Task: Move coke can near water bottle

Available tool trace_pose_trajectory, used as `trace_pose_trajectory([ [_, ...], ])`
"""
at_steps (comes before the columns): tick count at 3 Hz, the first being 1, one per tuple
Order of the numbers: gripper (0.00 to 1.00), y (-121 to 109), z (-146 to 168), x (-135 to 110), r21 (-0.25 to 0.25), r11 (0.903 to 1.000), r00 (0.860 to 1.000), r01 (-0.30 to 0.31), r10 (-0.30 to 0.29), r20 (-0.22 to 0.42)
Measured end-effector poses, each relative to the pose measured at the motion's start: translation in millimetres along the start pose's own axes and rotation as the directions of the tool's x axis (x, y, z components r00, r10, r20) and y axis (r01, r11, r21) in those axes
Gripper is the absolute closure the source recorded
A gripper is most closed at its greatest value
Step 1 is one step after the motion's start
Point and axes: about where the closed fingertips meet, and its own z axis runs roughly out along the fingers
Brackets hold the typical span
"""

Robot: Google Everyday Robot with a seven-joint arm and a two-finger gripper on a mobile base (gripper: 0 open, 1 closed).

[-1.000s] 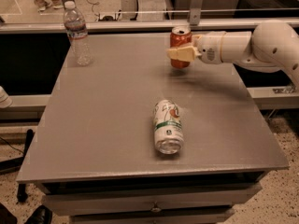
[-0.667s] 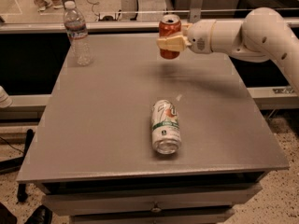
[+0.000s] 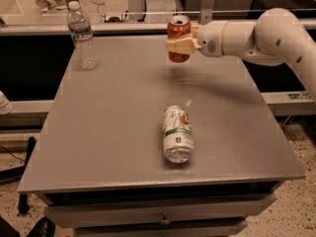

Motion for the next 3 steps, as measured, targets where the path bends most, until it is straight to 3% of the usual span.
trace_pose_trajectory([
  [1,1.0,-2.1,19.6,-2.5,-0.02,0.9998,1.0,0.008,-0.008,0.005],
  [3,1.0,-24.2,104.9,-19.5,-0.013,0.9986,0.999,0.051,-0.052,-0.009],
])
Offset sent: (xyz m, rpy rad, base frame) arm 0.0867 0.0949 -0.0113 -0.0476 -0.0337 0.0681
